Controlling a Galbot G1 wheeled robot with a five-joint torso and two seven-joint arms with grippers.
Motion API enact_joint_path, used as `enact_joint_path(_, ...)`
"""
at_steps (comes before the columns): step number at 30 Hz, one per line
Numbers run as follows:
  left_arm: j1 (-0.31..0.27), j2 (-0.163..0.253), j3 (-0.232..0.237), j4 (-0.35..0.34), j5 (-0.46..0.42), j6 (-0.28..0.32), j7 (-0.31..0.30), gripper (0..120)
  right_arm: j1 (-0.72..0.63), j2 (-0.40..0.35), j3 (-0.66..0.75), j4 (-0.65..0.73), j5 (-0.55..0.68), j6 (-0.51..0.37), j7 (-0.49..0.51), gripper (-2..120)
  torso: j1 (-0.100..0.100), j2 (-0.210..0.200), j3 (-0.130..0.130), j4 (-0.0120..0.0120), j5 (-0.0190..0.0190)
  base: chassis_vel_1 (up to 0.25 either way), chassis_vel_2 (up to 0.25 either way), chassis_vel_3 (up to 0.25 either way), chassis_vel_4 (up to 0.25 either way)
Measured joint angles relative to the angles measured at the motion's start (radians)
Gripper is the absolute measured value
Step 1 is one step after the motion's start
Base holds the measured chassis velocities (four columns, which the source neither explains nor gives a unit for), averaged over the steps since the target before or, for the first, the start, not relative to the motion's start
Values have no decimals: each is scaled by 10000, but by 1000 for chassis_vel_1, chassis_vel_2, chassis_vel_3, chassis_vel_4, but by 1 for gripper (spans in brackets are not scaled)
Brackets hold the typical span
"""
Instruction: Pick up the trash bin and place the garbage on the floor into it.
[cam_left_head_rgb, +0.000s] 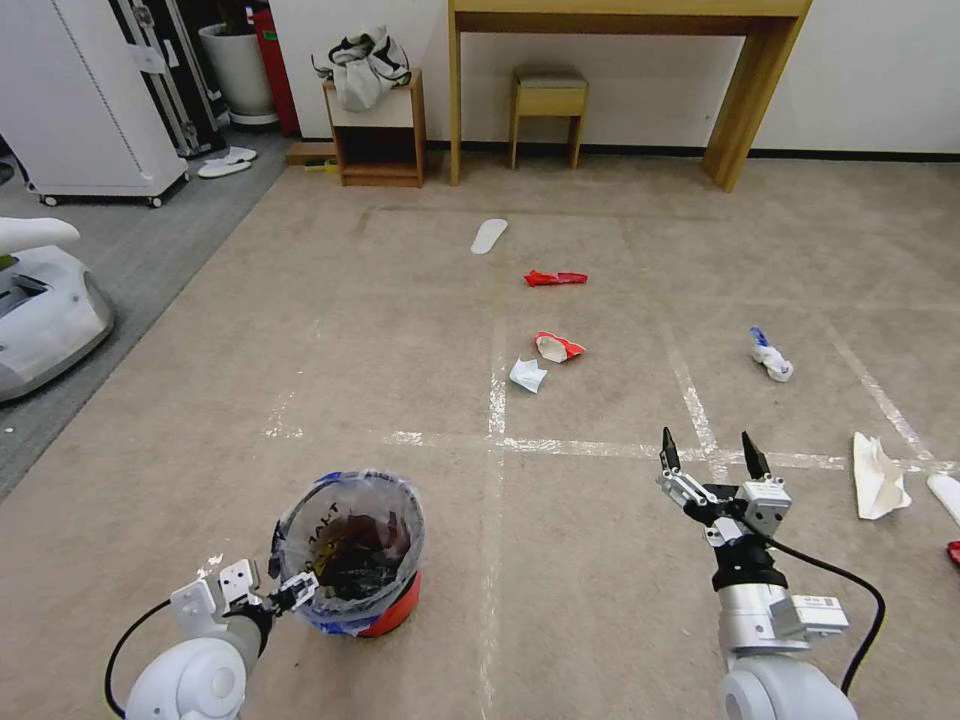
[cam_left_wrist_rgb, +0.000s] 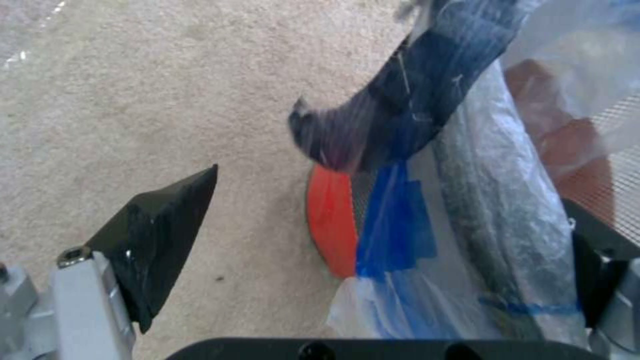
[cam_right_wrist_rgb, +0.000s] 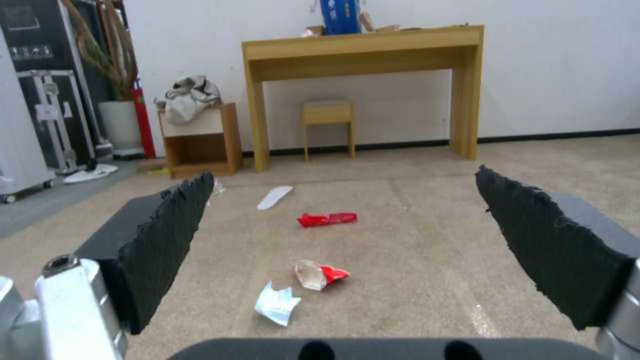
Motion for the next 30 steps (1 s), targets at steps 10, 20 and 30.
enact_joint_path(10, -128, -158, 247, -30, 41, 0, -2, 91, 32, -12, -6, 0, 21, 0, 1, 100, 0, 0, 0, 0, 1, 0, 0, 0, 0)
enact_joint_path(20, -169, -291, 374, 11, 160, 1, 12, 58, 92, -60, 12, -96, 72, 0, 6, 100, 0, 0, 0, 0, 0, 0, 0, 0, 0)
enact_joint_path(30, -182, -289, 326, 47, 166, 2, 42, 21, 163, -77, -9, -146, 78, -7, 9, 100, 0, 0, 0, 1, 1, 0, 0, 0, 0)
